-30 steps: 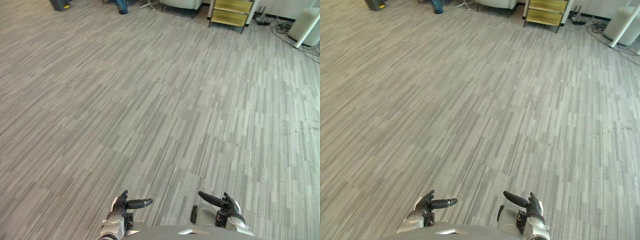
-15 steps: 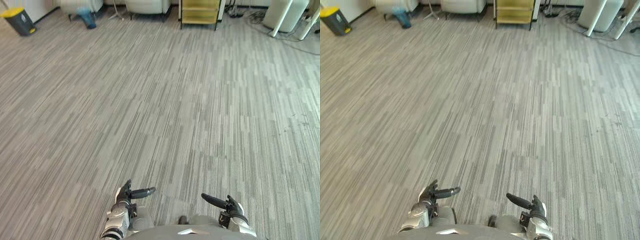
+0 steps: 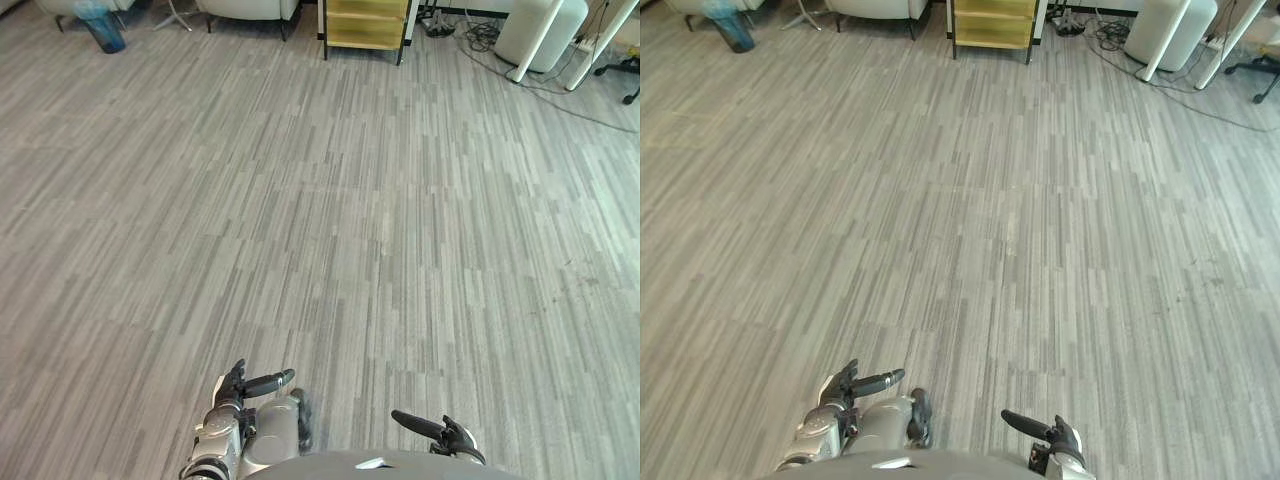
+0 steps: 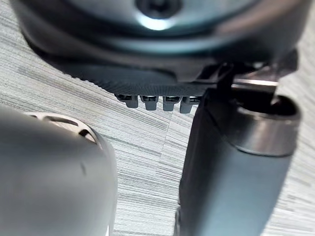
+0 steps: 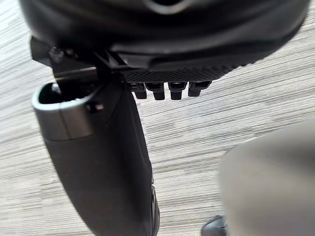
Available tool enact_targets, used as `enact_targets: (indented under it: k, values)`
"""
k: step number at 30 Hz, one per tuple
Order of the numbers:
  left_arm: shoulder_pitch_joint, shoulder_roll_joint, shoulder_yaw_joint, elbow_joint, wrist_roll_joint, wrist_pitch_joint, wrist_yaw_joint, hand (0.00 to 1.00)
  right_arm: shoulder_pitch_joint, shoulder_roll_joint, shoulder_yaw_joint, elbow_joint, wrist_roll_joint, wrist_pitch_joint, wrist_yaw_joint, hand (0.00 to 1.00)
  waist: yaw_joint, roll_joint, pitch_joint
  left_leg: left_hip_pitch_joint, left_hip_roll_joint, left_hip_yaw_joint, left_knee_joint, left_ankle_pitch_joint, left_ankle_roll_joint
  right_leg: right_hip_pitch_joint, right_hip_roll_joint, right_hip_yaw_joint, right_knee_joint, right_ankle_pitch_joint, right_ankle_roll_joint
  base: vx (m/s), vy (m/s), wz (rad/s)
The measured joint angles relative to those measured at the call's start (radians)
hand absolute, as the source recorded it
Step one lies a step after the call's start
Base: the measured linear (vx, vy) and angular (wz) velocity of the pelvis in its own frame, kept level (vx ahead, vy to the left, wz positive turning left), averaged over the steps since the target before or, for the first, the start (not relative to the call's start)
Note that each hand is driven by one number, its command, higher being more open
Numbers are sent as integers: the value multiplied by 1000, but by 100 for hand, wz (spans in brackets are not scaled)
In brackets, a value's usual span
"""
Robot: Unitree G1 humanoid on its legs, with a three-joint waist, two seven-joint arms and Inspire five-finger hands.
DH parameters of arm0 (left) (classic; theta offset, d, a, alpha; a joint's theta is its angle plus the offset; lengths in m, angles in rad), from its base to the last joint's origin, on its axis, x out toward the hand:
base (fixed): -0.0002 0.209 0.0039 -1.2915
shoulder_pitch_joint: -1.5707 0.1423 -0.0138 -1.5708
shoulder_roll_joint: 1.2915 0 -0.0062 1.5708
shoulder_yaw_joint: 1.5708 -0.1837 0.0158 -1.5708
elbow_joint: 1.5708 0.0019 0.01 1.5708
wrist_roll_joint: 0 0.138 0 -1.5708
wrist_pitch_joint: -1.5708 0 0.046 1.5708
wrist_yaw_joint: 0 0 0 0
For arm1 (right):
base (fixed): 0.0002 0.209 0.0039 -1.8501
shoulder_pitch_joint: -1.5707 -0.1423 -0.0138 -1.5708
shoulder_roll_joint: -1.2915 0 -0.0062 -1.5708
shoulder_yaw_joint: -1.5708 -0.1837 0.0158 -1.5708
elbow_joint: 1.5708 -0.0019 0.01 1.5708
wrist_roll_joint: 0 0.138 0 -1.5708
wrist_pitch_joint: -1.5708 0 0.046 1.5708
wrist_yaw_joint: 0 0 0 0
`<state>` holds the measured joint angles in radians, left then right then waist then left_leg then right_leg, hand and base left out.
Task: Pick up cushions and gather them together orderly.
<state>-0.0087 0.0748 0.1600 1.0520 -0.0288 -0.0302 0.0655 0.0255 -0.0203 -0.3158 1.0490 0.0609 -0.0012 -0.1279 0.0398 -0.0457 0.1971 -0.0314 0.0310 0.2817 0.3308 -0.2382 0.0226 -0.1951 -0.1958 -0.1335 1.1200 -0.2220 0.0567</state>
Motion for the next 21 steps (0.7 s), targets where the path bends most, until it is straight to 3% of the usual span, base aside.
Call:
enact_targets:
  k: [2,3,4,5,6,7,8,9,10,11,12,14,15,16,18,20,21]
  values:
    - [3,-7,-28,3,0,-1,2,100,1,-12,2,-37,0,-20,3,100,-4,33,15,117,25,-2,-65,-6,-3,-70,3,-62,-92,-42,-49,679,-94,1]
    - [2,-16,-35,2,0,-2,1,100,-1,-19,2,-56,-1,-24,7,100,-11,48,14,187,49,-6,-104,-6,-4,-139,12,-104,-259,-52,-60,679,-200,43]
    - [-1,-21,-36,-1,0,-4,1,100,-2,-20,1,-65,0,-23,8,100,-14,47,13,226,67,-19,-130,-9,-8,-183,23,-103,-452,-21,-36,682,-241,46]
    - [-1,-21,-36,-1,0,-5,1,100,-2,-20,1,-67,0,-23,8,100,-15,47,13,231,70,-21,-134,-9,-9,-187,26,-99,-488,-9,-30,696,-311,68]
    - [3,-27,-42,0,1,-5,2,100,-3,-25,-2,-73,0,-22,9,100,-32,42,11,272,87,-38,-165,-22,-35,-199,41,-79,-648,172,-19,718,-344,39]
    - [-5,-44,-57,10,4,-4,-8,100,-25,-42,-21,-52,-4,-21,9,100,-13,79,12,298,108,-97,-203,-13,-50,-179,89,-72,-620,165,-78,837,-371,39]
    - [-14,-46,-58,10,5,-5,-13,100,-26,-44,-35,-51,-4,-23,8,100,-14,70,18,302,79,-132,-211,4,-50,-190,82,-26,-565,134,-77,750,-300,15]
    - [-19,-61,-54,9,10,-6,-10,100,-26,-51,-62,-47,-12,-19,7,100,-26,78,33,318,62,-165,-204,80,-50,-193,73,-10,-468,108,-85,622,-294,50]
    - [0,-82,-30,4,22,-14,0,100,15,-51,-78,-32,-10,-10,5,100,-39,71,12,336,86,-178,-112,97,-66,-231,62,-20,-360,42,-65,442,-282,70]
    - [29,-75,-12,-22,21,-17,-3,100,49,-31,-74,-37,-14,-11,3,100,-50,54,-18,300,88,-196,12,90,-77,-185,61,-29,-474,15,-99,317,-298,63]
    - [28,-86,-2,-22,21,-24,0,100,56,-32,-80,-37,-11,-11,3,100,-50,72,-15,274,111,-206,85,87,-82,-165,69,-48,-465,-2,-94,291,-309,46]
    - [32,-130,75,-48,15,-21,0,100,77,-60,-84,-34,-10,1,-3,100,-39,134,-25,45,257,-202,553,225,-101,-62,150,-103,-535,-55,-104,399,-337,25]
    - [34,-132,86,-66,15,-23,-2,100,77,-63,-83,-33,-9,4,-10,100,-31,141,-19,-32,308,-170,705,215,-96,-5,180,-111,-577,-61,-112,579,-321,3]
    - [37,-123,86,-91,15,-31,0,100,81,-57,-73,-30,1,5,-12,100,-22,125,-10,-92,323,-134,795,180,-97,80,192,-118,-634,-63,-120,508,-241,4]
    - [36,-112,78,-123,-1,-35,-1,100,96,-43,-53,-31,22,6,-15,100,-20,90,-10,-168,308,-50,770,127,-89,215,192,-137,-762,-57,-118,528,-259,25]
    - [32,-112,78,-137,-6,-44,-2,100,98,-32,-49,-33,33,6,-15,100,-14,75,-14,-221,288,23,639,94,-80,297,195,-149,-842,-53,-112,520,-213,22]
    - [23,-120,78,-138,-8,-50,-4,100,87,-30,-51,-34,42,8,-15,100,3,73,-12,-234,251,92,448,63,-73,351,199,-144,-887,-50,-107,390,-107,0]
